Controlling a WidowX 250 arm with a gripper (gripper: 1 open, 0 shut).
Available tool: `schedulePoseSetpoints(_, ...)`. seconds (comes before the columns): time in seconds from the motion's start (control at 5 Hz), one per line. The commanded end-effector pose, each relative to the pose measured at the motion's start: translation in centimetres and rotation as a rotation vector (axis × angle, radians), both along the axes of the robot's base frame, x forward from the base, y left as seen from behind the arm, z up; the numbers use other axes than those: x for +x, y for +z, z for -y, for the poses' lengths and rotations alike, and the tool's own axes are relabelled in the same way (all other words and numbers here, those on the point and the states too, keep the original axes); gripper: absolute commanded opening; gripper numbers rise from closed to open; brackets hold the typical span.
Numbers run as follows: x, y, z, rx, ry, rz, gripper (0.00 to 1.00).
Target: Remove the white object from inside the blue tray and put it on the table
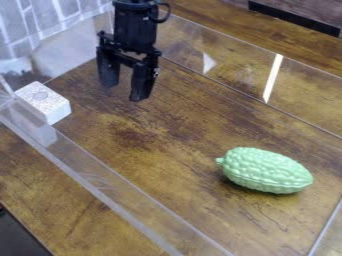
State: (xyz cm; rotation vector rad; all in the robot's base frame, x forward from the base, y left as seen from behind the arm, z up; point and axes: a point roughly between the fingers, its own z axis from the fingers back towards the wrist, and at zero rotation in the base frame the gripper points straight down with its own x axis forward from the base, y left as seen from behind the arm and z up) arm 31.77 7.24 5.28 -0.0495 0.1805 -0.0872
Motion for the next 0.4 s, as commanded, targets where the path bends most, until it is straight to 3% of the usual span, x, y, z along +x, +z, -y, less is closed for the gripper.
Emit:
schedulePoseSetpoints(0.0, -0.44, 1.96, -1.45, 0.013, 0.03, 0.053, 1.0)
schedulePoseSetpoints(0.2, -1.28, 2.65, -1.95, 0.013, 0.039, 0.063, 1.0)
